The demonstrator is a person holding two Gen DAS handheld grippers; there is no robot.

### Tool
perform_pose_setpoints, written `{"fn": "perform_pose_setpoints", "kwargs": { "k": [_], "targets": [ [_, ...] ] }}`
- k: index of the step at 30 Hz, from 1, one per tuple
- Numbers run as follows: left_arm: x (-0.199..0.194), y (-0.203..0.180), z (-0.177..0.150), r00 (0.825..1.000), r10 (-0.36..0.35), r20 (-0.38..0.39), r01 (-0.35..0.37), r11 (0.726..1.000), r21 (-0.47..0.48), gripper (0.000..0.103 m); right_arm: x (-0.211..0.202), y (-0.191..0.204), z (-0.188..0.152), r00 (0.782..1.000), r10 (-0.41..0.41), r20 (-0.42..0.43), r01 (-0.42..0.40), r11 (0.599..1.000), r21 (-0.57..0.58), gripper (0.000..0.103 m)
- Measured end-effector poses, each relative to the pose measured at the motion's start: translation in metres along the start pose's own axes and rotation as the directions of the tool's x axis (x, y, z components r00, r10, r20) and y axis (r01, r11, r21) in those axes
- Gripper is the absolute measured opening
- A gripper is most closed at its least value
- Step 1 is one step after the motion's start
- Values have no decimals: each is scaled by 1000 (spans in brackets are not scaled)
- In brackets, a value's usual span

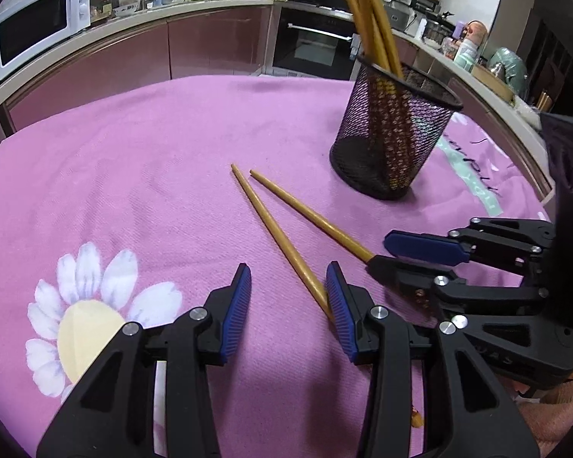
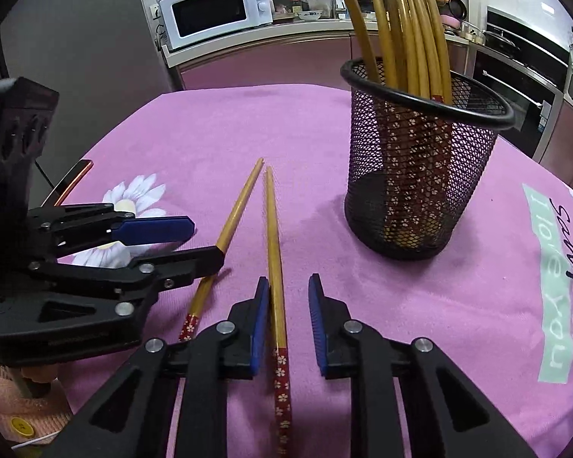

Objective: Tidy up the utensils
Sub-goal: 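Lower both tools and grasp one of the last two chopsticks each, then lift the chopstick upright with the right tool while the left tool raises its own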

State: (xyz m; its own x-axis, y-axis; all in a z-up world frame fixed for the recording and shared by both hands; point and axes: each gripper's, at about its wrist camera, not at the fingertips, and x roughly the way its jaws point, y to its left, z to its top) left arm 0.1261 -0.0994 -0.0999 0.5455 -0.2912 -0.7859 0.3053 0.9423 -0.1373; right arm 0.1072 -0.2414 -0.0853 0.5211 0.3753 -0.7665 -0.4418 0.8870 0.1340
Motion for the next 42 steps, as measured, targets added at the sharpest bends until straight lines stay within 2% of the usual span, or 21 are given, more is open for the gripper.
{"fn": "perform_pose_setpoints", "kwargs": {
  "k": [5,8,10,14,16,19,24,34,42],
  "targets": [
    [8,-7,6,999,39,-9,-38,999,25,38,4,4,3,1000,-10,1,10,1000,-25,19],
    [13,-9,10,998,61,-13,-61,997,40,32,6,4,6,1000,-18,2,18,999,-38,19],
    [14,-7,12,997,74,-15,-74,996,40,21,9,6,8,1000,-28,3,28,998,-54,19],
    [15,-1,15,997,76,-19,-75,997,21,12,14,9,13,999,-42,8,43,996,-80,18],
    [16,0,15,997,72,-19,-72,997,7,8,15,9,16,999,-40,7,41,996,-83,13],
    [15,1,15,997,70,-16,-70,997,-9,8,15,7,17,1000,-29,8,30,996,-79,6],
    [13,3,12,998,64,-14,-64,998,-26,8,13,2,17,1000,-10,12,10,999,-48,5],
    [-10,9,8,1000,21,22,-20,998,-56,8,-13,-7,12,993,87,76,-88,996,4,5],
    [-42,10,10,995,-59,83,65,996,-62,8,-46,-5,9,978,135,159,-137,991,3,5]
  ]
}}
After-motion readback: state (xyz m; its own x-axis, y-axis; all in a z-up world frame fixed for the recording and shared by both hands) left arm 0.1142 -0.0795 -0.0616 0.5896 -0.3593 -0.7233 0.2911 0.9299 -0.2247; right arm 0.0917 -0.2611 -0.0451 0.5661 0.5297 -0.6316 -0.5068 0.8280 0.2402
